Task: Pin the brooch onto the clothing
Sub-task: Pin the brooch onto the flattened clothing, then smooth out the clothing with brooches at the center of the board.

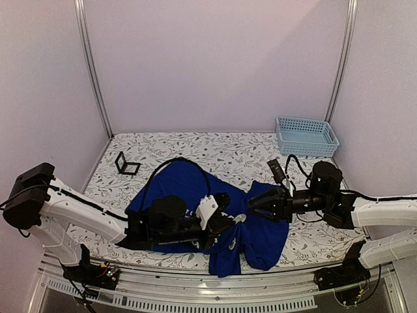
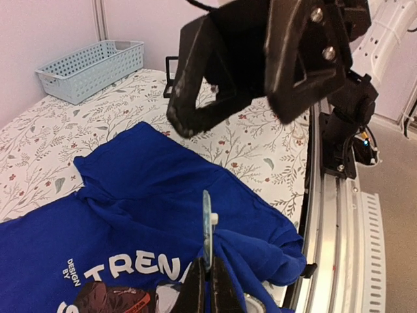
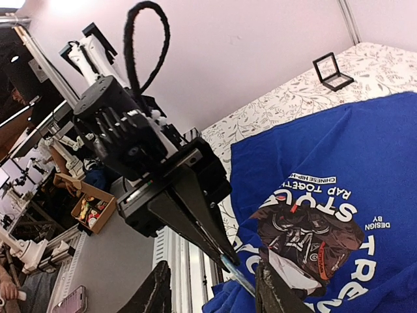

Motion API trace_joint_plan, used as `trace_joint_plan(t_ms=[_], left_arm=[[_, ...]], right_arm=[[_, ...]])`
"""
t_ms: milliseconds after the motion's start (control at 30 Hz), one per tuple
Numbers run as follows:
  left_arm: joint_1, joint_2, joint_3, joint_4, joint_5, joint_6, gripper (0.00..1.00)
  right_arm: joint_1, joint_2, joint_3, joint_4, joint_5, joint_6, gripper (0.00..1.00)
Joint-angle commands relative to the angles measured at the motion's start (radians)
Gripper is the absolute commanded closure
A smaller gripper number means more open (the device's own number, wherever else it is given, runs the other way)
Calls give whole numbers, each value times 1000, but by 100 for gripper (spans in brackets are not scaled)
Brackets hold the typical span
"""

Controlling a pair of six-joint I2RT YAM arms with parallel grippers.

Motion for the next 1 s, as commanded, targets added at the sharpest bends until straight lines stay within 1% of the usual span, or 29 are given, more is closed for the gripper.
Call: trace_joint_plan(t_ms=[0,33,100,133,200,267,300,333,400,467,533,567,600,667,700,733,767,833,900,933,967], left_arm=[[-31,30,31,-106,-44,113,100],[-43,45,41,-123,-52,146,100],[-79,73,78,-193,-54,222,100],[-97,85,105,-242,-29,253,98],[-127,107,164,-359,65,309,85],[-151,121,225,-480,163,326,62],[-155,123,254,-532,207,320,56],[-156,124,281,-584,252,309,53],[-157,120,328,-693,313,280,48],[-154,99,366,-777,336,261,47],[-131,54,355,-799,251,226,47],[-89,26,335,-784,201,184,45],[-18,-3,310,-762,185,100,42],[174,-37,266,-696,166,-72,40],[262,-36,257,-688,132,-156,40],[346,-32,251,-677,99,-208,39],[413,-17,245,-652,57,-236,39],[519,32,245,-570,-9,-236,37],[626,134,309,-575,-22,-223,36],[663,205,363,-602,-19,-206,36],[689,279,427,-666,-25,-186,37]], right_arm=[[-33,-62,37,-119,48,-102,58],[-50,-65,49,-200,124,-92,58],[-94,-45,94,-371,324,-80,58],[-129,-31,116,-455,397,-65,59],[-195,14,147,-578,503,-40,59],[-238,47,163,-640,582,-44,59],[-255,59,170,-660,619,-54,59],[-272,77,179,-674,653,-64,58],[-301,128,210,-710,698,-87,57],[-324,193,266,-751,715,-111,56],[-339,291,316,-786,711,-134,56],[-341,342,343,-808,717,-142,56],[-342,404,364,-827,720,-153,56],[-342,486,407,-871,732,-165,56],[-342,520,429,-896,741,-167,53],[-342,572,447,-920,771,-167,52],[-342,599,457,-932,787,-166,51],[-342,650,474,-950,800,-158,50],[-342,706,496,-976,804,-148,52],[-342,723,506,-987,802,-137,56],[-340,755,523,-1006,800,-135,65]])
